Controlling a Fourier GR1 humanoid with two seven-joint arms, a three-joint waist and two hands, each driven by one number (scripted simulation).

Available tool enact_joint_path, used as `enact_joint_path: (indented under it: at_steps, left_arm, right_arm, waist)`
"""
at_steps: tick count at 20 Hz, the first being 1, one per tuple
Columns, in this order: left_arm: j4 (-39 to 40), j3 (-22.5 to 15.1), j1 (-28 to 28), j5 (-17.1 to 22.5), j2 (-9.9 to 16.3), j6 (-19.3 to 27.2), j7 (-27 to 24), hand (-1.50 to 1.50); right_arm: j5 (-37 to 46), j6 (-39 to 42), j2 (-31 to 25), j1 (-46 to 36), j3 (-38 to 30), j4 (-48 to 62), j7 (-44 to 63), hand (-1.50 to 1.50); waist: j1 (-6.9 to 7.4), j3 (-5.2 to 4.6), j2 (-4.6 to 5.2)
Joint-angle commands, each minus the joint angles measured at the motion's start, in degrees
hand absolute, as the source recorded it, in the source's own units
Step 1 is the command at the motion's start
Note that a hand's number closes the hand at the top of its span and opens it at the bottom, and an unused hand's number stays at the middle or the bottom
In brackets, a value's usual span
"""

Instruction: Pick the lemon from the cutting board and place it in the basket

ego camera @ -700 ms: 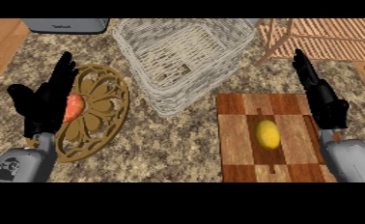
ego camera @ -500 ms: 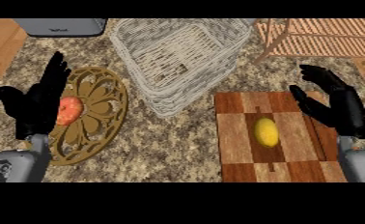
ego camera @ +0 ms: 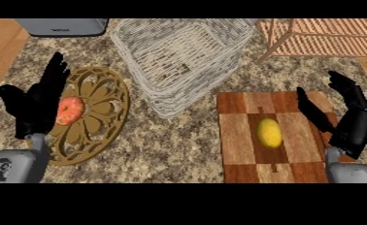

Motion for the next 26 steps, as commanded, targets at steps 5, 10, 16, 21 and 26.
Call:
enact_joint_path:
  at_steps: [5, 10, 16, 21, 26]
  left_arm:
    - [-0.74, 0.48, 2.19, 0.19, -0.28, -0.61, -1.81, 0.0]
    - [0.06, 0.74, 0.89, 0.27, 0.2, -0.8, -0.69, 0.0]
    - [1.69, 1.33, 0.62, 0.23, 0.43, -1.27, -1.72, 0.0]
    - [1.45, 2.57, 0.95, 1.9, 1.37, -3.33, -1.09, 0.0]
    - [0.6, -1.41, -0.85, -3.22, -4.14, 1.78, -0.93, 0.0]
  right_arm:
    - [21.9, -14.48, -2.64, 3.03, -0.83, -0.11, 25.46, -1.5]
    - [22.53, 5.96, -8.52, 9.35, 4.33, -1.81, 38.34, -1.5]
    - [20.45, 24.22, -12.55, 11.2, 11.64, -14.66, 55.99, -1.5]
    - [18.11, 34.32, -16.03, 9.27, 11.48, -33.61, 76.62, -1.5]
    - [18.13, 36.48, -15.13, 8.34, 8.05, -41.19, 83.42, -1.5]
  waist:
    - [0.42, -0.37, -0.19]
    - [-0.62, -0.79, -0.2]
    - [-0.96, -0.64, -0.37]
    - [-0.32, -0.15, -0.39]
    - [0.36, 0.16, 0.05]
